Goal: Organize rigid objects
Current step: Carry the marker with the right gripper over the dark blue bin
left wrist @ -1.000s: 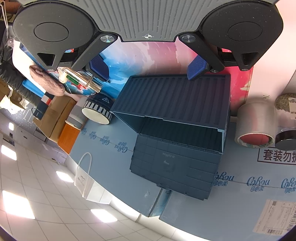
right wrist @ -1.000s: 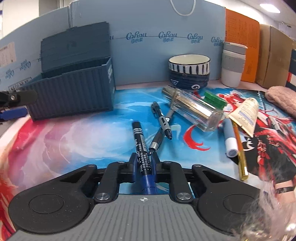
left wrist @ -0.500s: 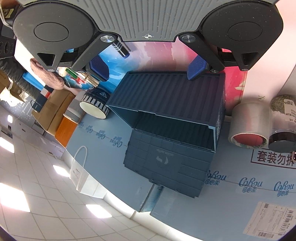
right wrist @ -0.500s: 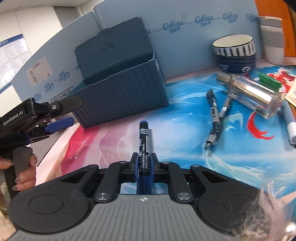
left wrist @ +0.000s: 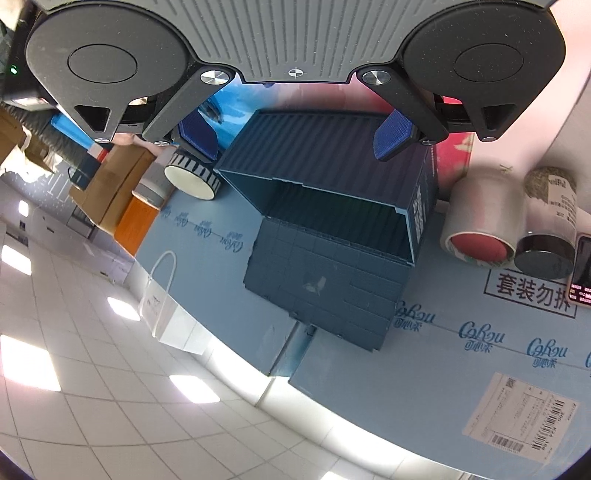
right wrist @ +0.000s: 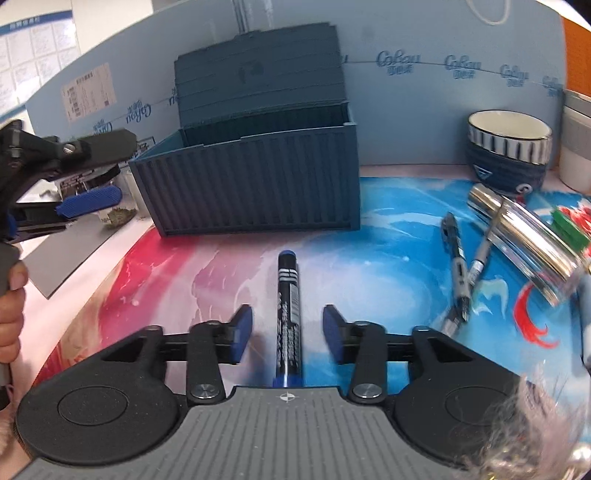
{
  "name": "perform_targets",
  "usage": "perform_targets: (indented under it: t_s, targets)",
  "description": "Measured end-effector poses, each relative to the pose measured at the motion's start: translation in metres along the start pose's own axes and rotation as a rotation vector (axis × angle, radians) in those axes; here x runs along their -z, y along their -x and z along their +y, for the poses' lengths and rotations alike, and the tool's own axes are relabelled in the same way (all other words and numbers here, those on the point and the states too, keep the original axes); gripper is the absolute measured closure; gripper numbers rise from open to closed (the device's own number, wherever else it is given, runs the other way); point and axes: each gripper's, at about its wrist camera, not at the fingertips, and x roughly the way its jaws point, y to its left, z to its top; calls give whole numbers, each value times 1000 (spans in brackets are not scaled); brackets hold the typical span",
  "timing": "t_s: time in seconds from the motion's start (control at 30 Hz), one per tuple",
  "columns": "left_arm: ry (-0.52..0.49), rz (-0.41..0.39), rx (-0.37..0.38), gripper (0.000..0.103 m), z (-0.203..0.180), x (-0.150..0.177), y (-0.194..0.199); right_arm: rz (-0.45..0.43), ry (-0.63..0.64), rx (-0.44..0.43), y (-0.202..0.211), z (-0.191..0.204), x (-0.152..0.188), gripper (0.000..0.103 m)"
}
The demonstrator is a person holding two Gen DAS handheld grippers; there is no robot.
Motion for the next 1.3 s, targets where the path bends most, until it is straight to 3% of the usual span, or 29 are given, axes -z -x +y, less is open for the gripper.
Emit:
perform_targets:
  t_s: [0.2, 0.23, 0.3, 0.4, 0.57, 0.8, 0.97, 1.23, 1.3]
  targets:
    - [9, -20, 16, 10, 3, -3, 3, 17, 88, 48, -29, 10, -20, 64]
    - [11, -24, 17, 10, 3, -3, 4, 15, 94, 59, -33, 11, -21, 67]
    - [14, -34, 20, 10, 4, -7, 5, 14, 121, 59, -35, 14, -22, 84]
    - [13, -60, 25, 10, 2, -16, 10, 2, 106, 33, -33, 14, -22, 90]
    - [21, -103, 18, 9, 0, -41, 17, -117, 70, 1, -4, 17, -25, 90]
    - [19, -34, 7, 7, 2, -87, -19, -316, 35, -23, 53, 29, -40, 90]
    - [73, -52, -31, 7, 19, -84, -28, -459, 33, -37, 84, 39, -61, 90]
    - [118, -39, -90, 6, 42, -86, -31, -544, -36, -118, 83, 39, -108, 90]
    - [122, -37, -97, 6, 45, -87, -30, -567, -42, -100, 79, 41, -119, 90]
